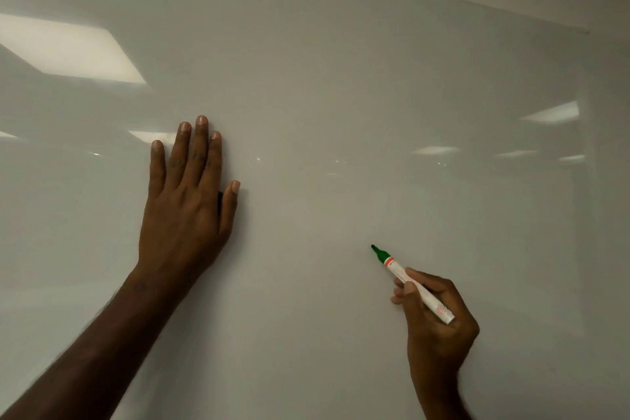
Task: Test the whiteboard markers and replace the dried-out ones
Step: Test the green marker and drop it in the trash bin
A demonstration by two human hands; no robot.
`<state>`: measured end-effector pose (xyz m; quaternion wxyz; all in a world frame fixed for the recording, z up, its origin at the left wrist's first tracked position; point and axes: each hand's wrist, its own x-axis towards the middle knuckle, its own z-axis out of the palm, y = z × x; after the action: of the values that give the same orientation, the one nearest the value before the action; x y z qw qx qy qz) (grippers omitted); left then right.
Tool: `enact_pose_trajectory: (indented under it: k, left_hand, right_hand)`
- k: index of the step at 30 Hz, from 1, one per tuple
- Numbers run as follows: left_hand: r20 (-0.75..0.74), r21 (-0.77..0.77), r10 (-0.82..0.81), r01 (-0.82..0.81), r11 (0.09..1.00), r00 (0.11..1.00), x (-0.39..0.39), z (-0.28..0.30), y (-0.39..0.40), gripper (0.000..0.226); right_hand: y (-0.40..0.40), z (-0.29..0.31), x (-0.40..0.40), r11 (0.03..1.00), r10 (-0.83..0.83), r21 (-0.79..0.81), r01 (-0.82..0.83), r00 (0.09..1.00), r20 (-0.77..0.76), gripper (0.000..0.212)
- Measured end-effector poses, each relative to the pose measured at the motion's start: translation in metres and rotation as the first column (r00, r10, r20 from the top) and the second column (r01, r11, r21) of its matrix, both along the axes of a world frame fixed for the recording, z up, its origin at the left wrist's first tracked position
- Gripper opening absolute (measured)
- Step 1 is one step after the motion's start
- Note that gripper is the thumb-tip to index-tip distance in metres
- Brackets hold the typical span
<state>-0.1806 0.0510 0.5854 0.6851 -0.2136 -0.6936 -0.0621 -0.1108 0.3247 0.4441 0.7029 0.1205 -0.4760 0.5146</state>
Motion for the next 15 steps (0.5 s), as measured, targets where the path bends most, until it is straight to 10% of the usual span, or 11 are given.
enact_pose_trajectory:
  k: [6,12,15]
  left_hand:
    - [-0.143,0.13,-0.419,0.436,0.89,0.897,0.009,-0.009,-0.006,0.036]
    - [-0.178,0.425,-0.773,0.756,0.498,0.609,0.056,-0.081,0.0,0.046]
    - [-0.206,0.563,-0.924,0.811,0.158,0.323,0.072,-0.134,0.011,0.041]
  right_hand:
    - [-0.014,0.005,0.023,0.993,0.114,-0.031,-0.115,0.993,-0.031,0.009]
    - [-0.046,-0.015,0.047,0.959,0.269,-0.09,-0.268,0.963,0.007,0.015]
    - [-0.059,-0.035,0.053,0.921,0.377,-0.14,-0.364,0.923,0.08,0.009]
